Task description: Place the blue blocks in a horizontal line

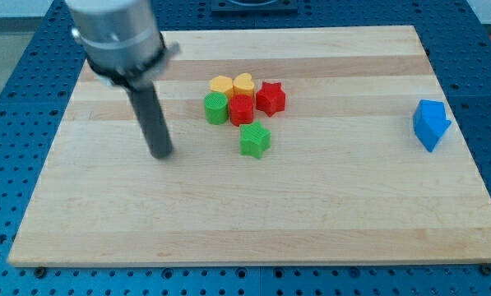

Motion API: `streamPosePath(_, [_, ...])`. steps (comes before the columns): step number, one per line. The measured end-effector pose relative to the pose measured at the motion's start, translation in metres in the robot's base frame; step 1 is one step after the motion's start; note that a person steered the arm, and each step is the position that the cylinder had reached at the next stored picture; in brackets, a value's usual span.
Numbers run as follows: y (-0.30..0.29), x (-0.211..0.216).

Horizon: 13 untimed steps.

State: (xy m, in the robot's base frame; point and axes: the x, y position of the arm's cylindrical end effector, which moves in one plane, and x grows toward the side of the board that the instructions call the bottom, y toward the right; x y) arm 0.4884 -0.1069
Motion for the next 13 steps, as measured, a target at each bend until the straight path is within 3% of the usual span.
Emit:
streamPosePath(1, [0.088,0.001])
streamPosePath(2, [0.089,-0.028])
streamPosePath(3, [0.068,-0.026])
streamPosePath(4, [0.184,0.013])
streamPosePath(5, [0.348,0.002])
streamPosePath(6, [0.422,-0.001])
streamPosePath(7, [0.373,-0.032])
streamPosePath(8, [0.263,-0.052])
streamPosePath(9, [0.22,-0.073])
streamPosePath(10, [0.23,-0.109])
streamPosePath(11, [0.186,-0.103])
streamPosePath(13, [0.161,-0.086])
